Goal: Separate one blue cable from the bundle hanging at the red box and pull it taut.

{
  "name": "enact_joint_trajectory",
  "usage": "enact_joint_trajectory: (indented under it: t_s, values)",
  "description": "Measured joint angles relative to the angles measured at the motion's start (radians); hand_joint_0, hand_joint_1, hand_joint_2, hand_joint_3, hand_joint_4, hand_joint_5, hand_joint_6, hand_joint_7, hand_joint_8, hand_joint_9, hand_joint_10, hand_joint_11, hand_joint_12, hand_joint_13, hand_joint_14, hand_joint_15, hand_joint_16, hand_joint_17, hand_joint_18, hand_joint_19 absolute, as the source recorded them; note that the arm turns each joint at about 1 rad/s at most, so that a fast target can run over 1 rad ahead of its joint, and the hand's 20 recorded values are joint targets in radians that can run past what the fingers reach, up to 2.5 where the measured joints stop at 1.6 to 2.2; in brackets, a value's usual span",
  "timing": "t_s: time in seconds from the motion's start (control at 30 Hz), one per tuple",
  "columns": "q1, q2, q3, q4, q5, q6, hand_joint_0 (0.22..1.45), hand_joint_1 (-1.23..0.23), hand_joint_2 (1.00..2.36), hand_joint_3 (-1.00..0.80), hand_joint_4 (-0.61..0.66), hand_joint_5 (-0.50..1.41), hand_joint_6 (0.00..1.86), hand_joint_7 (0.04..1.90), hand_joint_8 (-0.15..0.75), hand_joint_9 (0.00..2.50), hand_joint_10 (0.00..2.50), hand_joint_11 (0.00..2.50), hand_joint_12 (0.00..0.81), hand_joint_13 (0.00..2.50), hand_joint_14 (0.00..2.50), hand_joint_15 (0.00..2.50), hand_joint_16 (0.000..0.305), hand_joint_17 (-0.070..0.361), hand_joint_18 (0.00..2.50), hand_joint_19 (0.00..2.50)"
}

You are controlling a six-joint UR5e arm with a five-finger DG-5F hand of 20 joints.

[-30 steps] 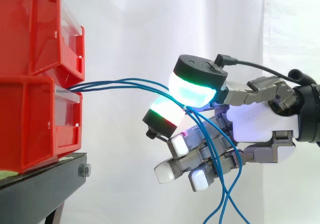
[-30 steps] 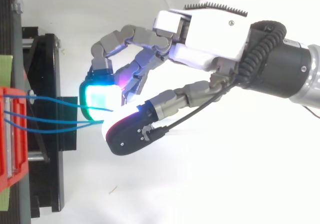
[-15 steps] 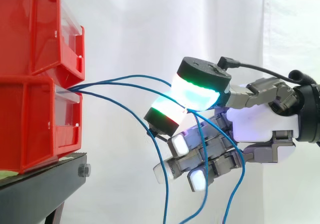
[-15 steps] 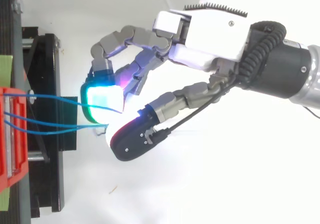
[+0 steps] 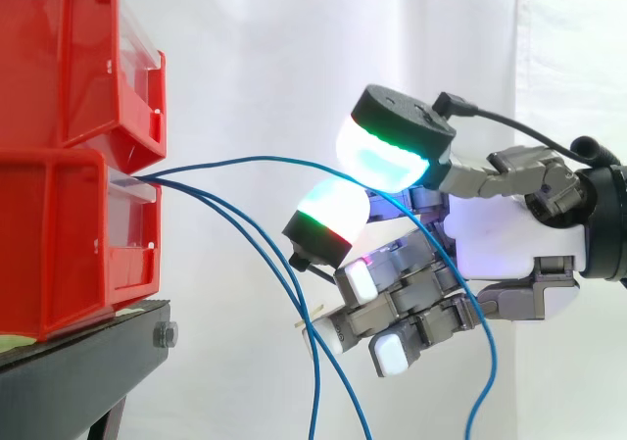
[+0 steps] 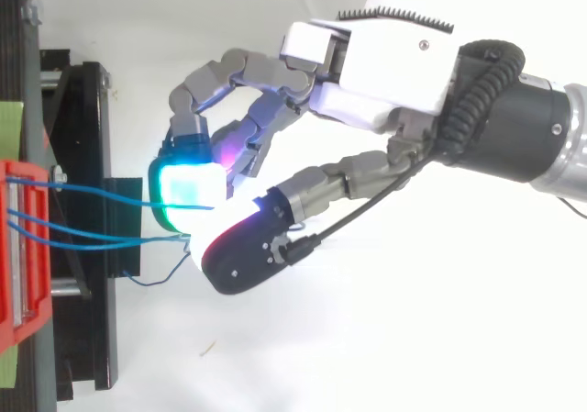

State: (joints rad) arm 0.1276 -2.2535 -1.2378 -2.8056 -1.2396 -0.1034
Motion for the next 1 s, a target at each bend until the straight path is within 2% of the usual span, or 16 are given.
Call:
enact_joint_trajectory:
  t_s: [0.07,0.13,0.2,0.3,0.37,0.53,0.67,0.87,1.0]
  values:
    - [0.001,0.0,0.0,0.0,0.0,0.0,0.47,-0.59,1.0,-0.5,0.11,-0.13,0.85,1.0,0.347,1.05,0.02,0.74,0.371,0.82,0.01,0.38,0.048,0.107,0.91,0.62]
    - [0.001,0.0,0.0,0.0,0.0,0.0,0.51,-0.51,1.0,-0.5,0.1,-0.13,0.84,1.02,0.335,1.05,0.02,0.74,0.355,0.82,0.01,0.38,0.044,0.1,0.89,0.65]
    - [0.001,0.0,0.0,0.0,0.0,0.0,0.56,-0.5,1.0,-0.5,0.09,-0.13,0.83,1.06,0.324,1.05,0.02,0.75,0.345,0.81,0.01,0.39,0.042,0.094,0.87,0.67]
    - [0.002,0.0,0.0,0.0,0.0,0.0,0.61,-0.6,1.0,-0.5,0.07,-0.13,0.84,1.11,0.324,1.05,0.02,0.76,0.337,0.81,0.01,0.4,0.041,0.091,0.86,0.68]
    - [0.002,0.0,0.0,0.0,0.001,0.0,0.61,-0.69,1.01,-0.41,0.08,-0.14,0.84,1.21,0.325,1.04,0.02,0.77,0.341,0.81,0.02,0.4,0.041,0.092,0.86,0.67]
    - [0.004,0.0,0.0,0.0,0.004,0.001,0.63,-0.8,1.01,-0.27,0.08,-0.15,0.88,1.2,0.344,1.04,0.02,0.77,0.362,0.82,0.01,0.39,0.044,0.1,0.89,0.65]
    - [0.005,0.0,0.0,0.0,0.005,0.001,0.63,-0.81,1.01,-0.17,0.02,-0.15,0.92,1.15,0.35,1.06,0.02,0.81,0.369,0.84,0.01,0.4,0.046,0.103,0.92,0.63]
    - [0.008,0.0,0.0,-0.001,0.017,0.011,0.63,-0.81,1.01,-0.11,-0.03,-0.14,0.92,1.15,0.363,1.11,0.02,0.83,0.373,0.86,0.01,0.39,0.048,0.107,0.94,0.62]
    - [0.01,0.0,0.0,-0.004,0.026,0.029,0.63,-0.81,1.01,-0.12,-0.05,-0.14,0.92,1.15,0.369,1.19,0.02,0.99,0.373,0.89,0.01,0.41,0.047,0.106,0.96,0.61]
